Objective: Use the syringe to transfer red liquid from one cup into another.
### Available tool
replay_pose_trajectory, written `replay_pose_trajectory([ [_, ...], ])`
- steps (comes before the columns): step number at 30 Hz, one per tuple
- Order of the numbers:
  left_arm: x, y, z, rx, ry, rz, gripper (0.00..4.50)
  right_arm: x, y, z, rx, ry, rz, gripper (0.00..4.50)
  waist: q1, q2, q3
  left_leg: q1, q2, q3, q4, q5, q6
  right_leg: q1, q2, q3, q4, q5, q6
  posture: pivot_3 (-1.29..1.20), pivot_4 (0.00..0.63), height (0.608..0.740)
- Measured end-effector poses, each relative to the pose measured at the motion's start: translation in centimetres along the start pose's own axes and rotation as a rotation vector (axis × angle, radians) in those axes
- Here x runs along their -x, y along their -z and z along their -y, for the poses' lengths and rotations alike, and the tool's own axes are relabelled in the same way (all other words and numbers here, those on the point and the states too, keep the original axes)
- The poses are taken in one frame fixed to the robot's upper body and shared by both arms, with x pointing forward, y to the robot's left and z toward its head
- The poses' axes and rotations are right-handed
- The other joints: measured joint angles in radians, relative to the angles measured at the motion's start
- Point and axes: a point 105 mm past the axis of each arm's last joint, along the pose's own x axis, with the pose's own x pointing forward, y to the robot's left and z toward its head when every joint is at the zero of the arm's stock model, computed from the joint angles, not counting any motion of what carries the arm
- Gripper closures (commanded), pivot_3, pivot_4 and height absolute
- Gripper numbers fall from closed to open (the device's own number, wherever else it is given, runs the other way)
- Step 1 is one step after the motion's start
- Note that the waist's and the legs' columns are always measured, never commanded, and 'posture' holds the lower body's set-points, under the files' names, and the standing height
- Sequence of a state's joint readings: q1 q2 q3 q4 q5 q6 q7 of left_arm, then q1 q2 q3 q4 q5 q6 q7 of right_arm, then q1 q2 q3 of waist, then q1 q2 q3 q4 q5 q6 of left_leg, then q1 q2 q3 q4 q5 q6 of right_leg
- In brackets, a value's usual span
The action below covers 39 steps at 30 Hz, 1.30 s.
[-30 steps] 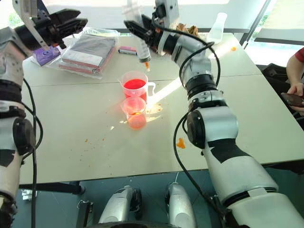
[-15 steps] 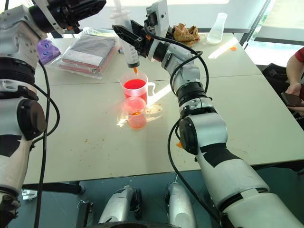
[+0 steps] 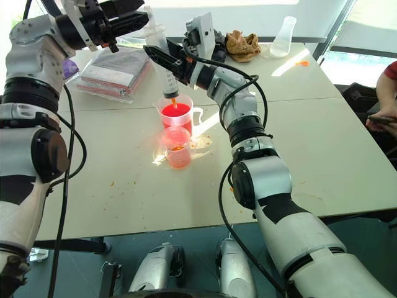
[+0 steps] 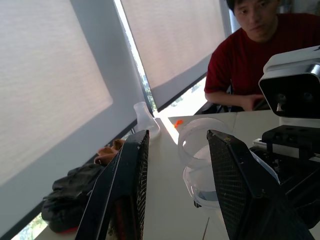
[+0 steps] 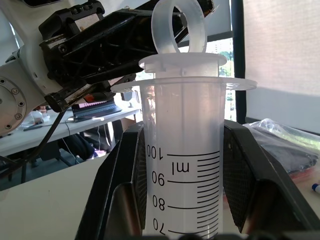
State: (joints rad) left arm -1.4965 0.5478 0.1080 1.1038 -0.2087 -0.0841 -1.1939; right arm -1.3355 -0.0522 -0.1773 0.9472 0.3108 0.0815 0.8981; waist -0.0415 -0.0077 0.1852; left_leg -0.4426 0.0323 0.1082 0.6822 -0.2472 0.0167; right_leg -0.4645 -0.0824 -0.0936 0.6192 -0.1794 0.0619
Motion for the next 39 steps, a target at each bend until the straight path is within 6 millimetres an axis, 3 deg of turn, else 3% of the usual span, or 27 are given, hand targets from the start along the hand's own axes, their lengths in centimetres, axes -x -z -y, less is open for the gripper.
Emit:
replay_pose_trajectory([
  [11, -0.7, 1.9, 0.3, -0.073, -0.026, -0.086, 2.58, 0.3, 2.3, -0.3, -0.026, 0.019, -0.013, 3.06, 0.0, 0.0, 0.0, 0.0, 0.0, 0.0, 0.0, 0.0, 0.0, 0.0, 0.0, 0.0, 0.0, 0.0, 0.0, 0.0, 0.15, 0.74],
  [15, -1.0, 3.2, 0.9, -0.095, -0.019, -0.115, 3.67, 0.5, 3.1, 0.0, -0.012, 0.043, -0.031, 3.06, 0.0, 0.0, 0.0, 0.0, 0.0, 0.0, 0.0, 0.0, 0.0, 0.0, 0.0, 0.0, 0.0, 0.0, 0.0, 0.0, 0.15, 0.74],
  [19, -1.0, 4.7, 1.6, -0.076, -0.003, -0.137, 4.47, 1.0, 4.4, 0.4, 0.002, 0.074, -0.064, 3.06, 0.0, 0.0, 0.0, 0.0, 0.0, 0.0, 0.0, 0.0, 0.0, 0.0, 0.0, 0.0, 0.0, 0.0, 0.0, 0.0, 0.15, 0.74],
  [39, -1.6, 5.2, 1.4, -0.021, -0.075, -0.094, 4.49, 0.9, 5.1, 0.8, 0.035, 0.146, -0.018, 3.06, -0.001, 0.0, 0.0, 0.0, 0.0, 0.0, 0.0, 0.0, 0.0, 0.0, 0.0, 0.0, 0.001, 0.0, 0.0, 0.0, 0.15, 0.74],
])
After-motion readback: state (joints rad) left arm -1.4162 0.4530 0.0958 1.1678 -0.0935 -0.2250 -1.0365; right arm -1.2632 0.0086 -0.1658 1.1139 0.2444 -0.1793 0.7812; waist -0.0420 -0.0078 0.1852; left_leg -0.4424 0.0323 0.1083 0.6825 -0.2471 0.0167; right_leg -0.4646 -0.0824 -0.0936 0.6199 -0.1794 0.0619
